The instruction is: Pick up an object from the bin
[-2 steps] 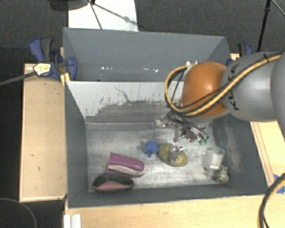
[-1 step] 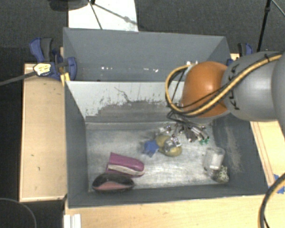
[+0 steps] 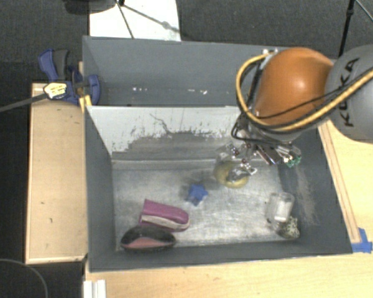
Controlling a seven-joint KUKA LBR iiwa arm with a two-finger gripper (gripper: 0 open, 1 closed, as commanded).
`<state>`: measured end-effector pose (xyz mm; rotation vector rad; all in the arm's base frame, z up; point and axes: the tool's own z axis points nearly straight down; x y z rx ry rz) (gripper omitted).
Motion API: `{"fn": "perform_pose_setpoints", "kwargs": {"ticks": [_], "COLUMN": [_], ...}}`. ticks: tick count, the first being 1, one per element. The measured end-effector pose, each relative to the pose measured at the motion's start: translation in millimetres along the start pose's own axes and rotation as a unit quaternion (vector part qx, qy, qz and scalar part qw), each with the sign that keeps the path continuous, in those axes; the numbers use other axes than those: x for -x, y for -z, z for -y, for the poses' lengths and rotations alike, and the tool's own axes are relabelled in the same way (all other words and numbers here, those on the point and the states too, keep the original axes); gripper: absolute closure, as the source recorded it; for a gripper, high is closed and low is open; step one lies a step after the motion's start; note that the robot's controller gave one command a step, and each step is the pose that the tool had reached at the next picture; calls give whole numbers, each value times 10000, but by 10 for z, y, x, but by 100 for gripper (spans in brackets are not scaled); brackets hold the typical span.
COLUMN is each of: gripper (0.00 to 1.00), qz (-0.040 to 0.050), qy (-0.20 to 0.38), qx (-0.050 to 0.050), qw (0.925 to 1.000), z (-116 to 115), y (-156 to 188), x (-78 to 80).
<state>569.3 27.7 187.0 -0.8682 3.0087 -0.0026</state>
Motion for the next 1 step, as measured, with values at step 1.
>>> {"fn": "perform_pose_setpoints", "kwargs": {"ticks": [1], "gripper": [100], "qz": [-6], "qy": [-87], "qx": [2], "qw": [10000], "z": [31], "y": [459], "x": [-59]}}
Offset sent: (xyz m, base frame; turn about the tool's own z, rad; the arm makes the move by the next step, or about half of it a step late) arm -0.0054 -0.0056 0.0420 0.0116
